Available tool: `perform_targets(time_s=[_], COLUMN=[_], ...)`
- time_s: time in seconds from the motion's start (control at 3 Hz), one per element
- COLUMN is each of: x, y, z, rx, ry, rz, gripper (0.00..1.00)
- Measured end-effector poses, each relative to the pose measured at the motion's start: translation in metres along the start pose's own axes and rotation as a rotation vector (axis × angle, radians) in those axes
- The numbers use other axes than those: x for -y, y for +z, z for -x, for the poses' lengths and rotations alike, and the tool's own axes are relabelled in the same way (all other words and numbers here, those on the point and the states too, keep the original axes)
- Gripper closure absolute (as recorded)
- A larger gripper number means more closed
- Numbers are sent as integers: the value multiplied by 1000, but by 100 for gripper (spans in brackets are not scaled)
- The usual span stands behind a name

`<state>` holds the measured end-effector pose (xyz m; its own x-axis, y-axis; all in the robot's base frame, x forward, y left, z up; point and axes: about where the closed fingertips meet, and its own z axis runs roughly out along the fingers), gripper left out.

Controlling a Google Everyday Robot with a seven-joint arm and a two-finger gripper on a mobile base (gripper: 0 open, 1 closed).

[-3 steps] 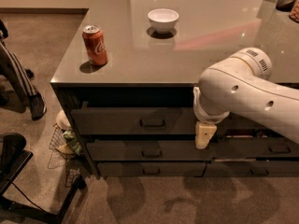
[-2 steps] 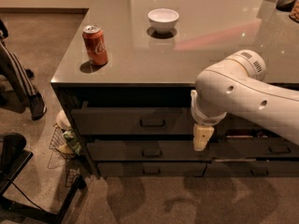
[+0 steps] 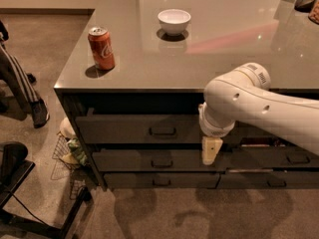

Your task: Open top drawer

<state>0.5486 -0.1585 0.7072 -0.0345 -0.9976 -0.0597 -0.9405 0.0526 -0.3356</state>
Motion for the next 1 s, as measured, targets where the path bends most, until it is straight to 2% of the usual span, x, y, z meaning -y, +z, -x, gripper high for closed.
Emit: perform_targets(time_s=[0.67,1.0], x=[16,9], y=[59,79], z=[6,10], rx=[60,75], ry=[-13,20], rz=[103,175], gripper=[0,26])
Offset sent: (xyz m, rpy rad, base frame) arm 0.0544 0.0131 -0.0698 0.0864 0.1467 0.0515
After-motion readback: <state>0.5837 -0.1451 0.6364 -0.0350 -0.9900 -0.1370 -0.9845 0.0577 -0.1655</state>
